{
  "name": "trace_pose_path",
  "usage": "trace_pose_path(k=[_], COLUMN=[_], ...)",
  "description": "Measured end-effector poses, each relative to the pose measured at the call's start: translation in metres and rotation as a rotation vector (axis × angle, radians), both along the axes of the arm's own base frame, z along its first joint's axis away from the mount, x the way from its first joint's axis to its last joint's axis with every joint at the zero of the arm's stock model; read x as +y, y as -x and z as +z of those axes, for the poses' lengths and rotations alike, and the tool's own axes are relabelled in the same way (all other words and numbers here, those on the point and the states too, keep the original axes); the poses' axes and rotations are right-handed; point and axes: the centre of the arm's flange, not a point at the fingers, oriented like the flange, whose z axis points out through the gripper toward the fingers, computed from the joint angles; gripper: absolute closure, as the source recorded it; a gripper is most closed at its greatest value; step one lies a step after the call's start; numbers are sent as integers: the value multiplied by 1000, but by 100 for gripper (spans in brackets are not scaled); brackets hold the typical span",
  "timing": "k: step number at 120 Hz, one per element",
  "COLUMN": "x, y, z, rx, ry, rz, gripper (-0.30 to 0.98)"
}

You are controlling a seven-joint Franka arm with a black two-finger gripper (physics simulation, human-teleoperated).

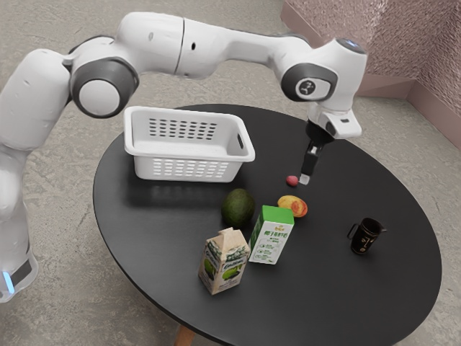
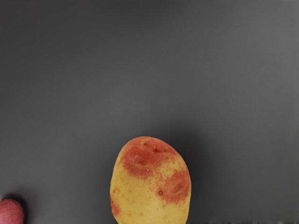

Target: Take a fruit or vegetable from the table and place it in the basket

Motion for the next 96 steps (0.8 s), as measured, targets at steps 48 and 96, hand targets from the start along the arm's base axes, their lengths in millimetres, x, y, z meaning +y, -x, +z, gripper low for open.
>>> trace_pose_path(k=[48,96], x=[22,57], y=[-18,-57], z=[-68,-44], rx=[89,-45], ry=[61,80], rz=[-107,-144], gripper=[0,0])
